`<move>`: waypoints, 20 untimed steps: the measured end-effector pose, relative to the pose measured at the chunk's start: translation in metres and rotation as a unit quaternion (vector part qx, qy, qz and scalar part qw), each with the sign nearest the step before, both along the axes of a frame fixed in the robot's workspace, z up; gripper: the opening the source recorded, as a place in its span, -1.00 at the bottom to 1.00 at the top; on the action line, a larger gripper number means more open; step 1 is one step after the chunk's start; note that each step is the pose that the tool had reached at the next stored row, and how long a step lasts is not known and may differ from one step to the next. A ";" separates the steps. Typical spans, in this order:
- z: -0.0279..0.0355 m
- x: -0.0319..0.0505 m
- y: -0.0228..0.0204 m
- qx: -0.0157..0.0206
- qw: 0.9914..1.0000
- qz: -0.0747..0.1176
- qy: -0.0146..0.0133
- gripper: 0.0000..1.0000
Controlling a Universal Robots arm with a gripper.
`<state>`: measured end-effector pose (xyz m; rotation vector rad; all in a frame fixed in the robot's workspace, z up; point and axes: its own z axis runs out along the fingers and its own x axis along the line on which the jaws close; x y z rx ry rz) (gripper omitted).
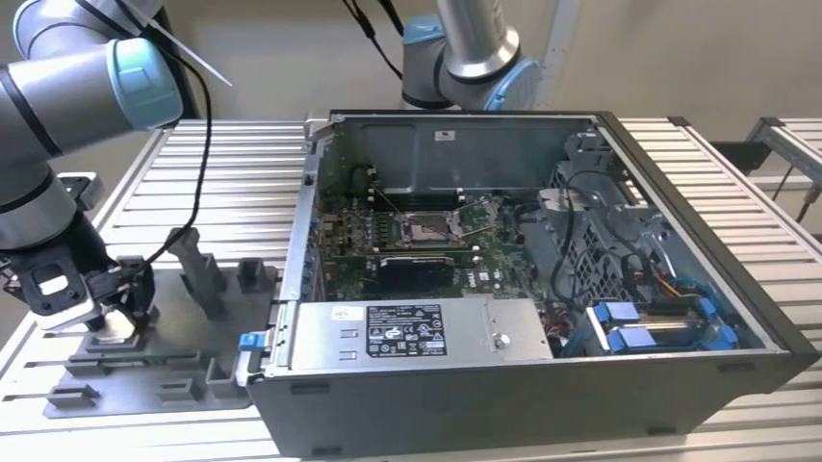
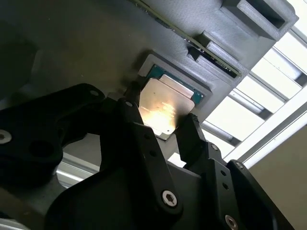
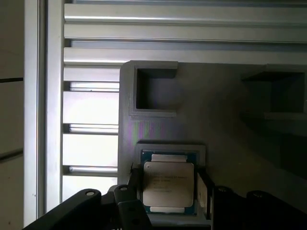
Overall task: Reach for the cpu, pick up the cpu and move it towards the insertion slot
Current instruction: 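Pick up the cpu and move it towards the insertion slot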
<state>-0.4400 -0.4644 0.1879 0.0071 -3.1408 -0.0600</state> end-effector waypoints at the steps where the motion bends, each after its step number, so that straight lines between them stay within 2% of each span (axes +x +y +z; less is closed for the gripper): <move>1: 0.0000 0.0000 0.0000 0.000 1.000 0.000 0.000 -1.00; 5: 0.0001 0.0000 0.0001 0.000 1.000 0.000 0.000 -1.00; 7: 0.0022 0.0000 0.0001 0.000 1.000 0.000 0.001 -1.00; 14: 0.0313 0.0001 0.0000 0.000 1.000 -0.001 0.003 -1.00; 16: 0.0362 0.0001 0.0000 0.000 1.000 -0.001 0.004 -1.00; 20: 0.0411 0.0002 0.0000 0.000 1.000 -0.001 0.004 -1.00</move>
